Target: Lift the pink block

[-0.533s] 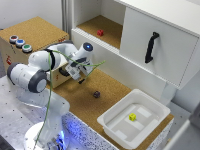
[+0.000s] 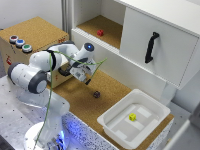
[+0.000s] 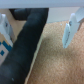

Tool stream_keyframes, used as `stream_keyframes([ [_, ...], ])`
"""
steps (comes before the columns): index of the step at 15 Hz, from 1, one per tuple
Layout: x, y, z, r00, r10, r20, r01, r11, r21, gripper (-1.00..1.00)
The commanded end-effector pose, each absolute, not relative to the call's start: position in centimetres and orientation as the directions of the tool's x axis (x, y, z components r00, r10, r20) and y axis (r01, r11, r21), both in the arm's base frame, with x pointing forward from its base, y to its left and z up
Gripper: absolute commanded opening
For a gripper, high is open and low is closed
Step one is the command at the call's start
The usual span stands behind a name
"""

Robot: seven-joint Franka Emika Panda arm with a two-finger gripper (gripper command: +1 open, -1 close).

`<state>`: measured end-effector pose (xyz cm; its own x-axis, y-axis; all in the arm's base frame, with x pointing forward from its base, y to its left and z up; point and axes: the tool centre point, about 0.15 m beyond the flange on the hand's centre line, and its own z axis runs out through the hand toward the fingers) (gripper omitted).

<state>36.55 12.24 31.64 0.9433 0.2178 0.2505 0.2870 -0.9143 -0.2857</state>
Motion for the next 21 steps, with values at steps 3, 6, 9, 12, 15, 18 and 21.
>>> stream_keyframes([
  [3, 41.9, 14.6, 41.5, 0.969, 0.195, 0.149, 0.185, -0.979, 0.083, 1.0],
  [6, 41.8, 14.8, 46.7, 0.965, 0.14, 0.223, 0.109, -0.983, 0.148, 1.0],
  [9, 42.7, 16.3, 50.3, 0.95, 0.11, 0.293, 0.072, -0.988, 0.136, 1.0],
  [12, 46.1, 18.1, 50.6, 0.937, 0.096, 0.337, 0.07, -0.994, 0.09, 1.0],
  [15, 51.6, 19.4, 49.8, 0.913, 0.115, 0.391, 0.1, -0.993, 0.059, 1.0],
  [18, 58.1, 19.8, 49.6, 0.881, 0.159, 0.446, 0.15, -0.987, 0.056, 1.0],
  [21, 63.3, 20.3, 49.4, 0.856, 0.191, 0.48, 0.191, -0.98, 0.05, 1.0],
])
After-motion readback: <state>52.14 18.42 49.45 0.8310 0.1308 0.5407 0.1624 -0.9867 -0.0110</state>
